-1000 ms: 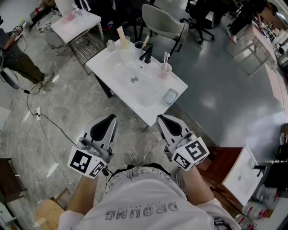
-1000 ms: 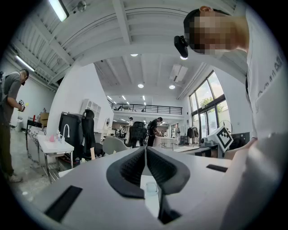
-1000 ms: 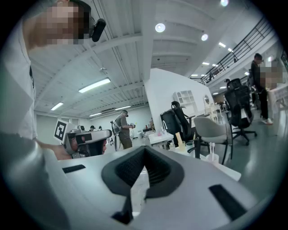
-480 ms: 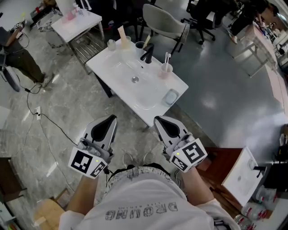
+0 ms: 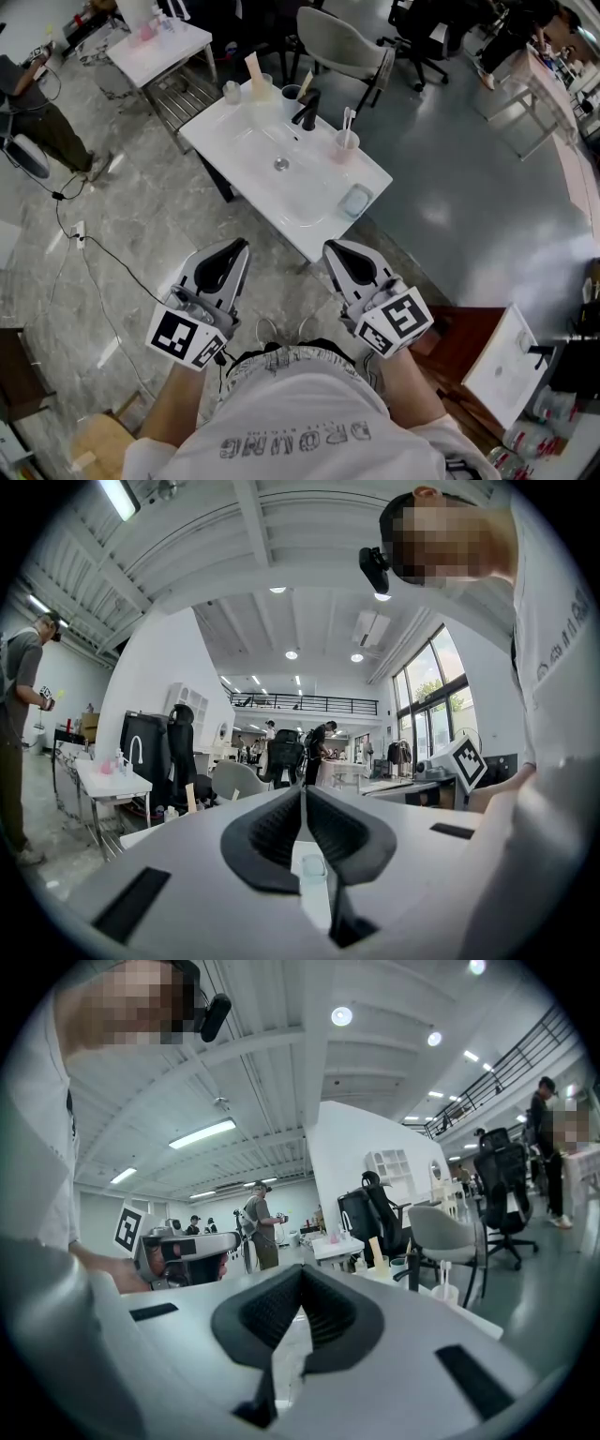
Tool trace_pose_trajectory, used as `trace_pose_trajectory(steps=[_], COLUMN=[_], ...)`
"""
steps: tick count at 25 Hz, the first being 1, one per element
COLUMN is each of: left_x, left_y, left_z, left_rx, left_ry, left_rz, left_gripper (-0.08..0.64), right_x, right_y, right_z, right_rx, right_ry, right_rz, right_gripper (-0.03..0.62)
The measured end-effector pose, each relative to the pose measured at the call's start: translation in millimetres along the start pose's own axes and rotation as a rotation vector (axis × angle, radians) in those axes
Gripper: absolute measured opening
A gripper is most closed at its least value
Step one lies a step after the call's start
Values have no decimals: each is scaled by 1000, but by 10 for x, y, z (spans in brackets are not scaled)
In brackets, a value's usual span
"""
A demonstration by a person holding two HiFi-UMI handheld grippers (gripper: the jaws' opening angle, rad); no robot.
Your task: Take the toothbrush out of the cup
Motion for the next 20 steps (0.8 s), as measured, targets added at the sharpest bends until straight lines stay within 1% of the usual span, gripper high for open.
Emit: trace_pose_trajectory(steps=[7, 11, 15, 20], left_x=[-8, 0, 0, 5], left_y=[1, 14, 18, 27], left_z=[-35, -24, -27, -24], left_rx=[8, 6, 8, 8], left_ry=[-3, -7, -4, -6], left_rz=[-1, 3, 0, -1], left_gripper=[34, 35, 57, 63], right_x=[3, -3, 8, 20], right_y=[-7, -4, -15, -23], right_z=[-15, -16, -19, -8], right_rx=[3, 2, 1, -2], right_ry=[3, -1, -4, -2], right_rz=[-8, -8, -3, -3], right_gripper=[6, 17, 29, 37])
Point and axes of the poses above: the fingertips, and each gripper's own axes: y backward along the fingers, x to its left, z out of its top, the point moved 6 cm from there along y, backward along the fingers, and after that the axes turned 10 degrees about -x, right-handed, at the moved point
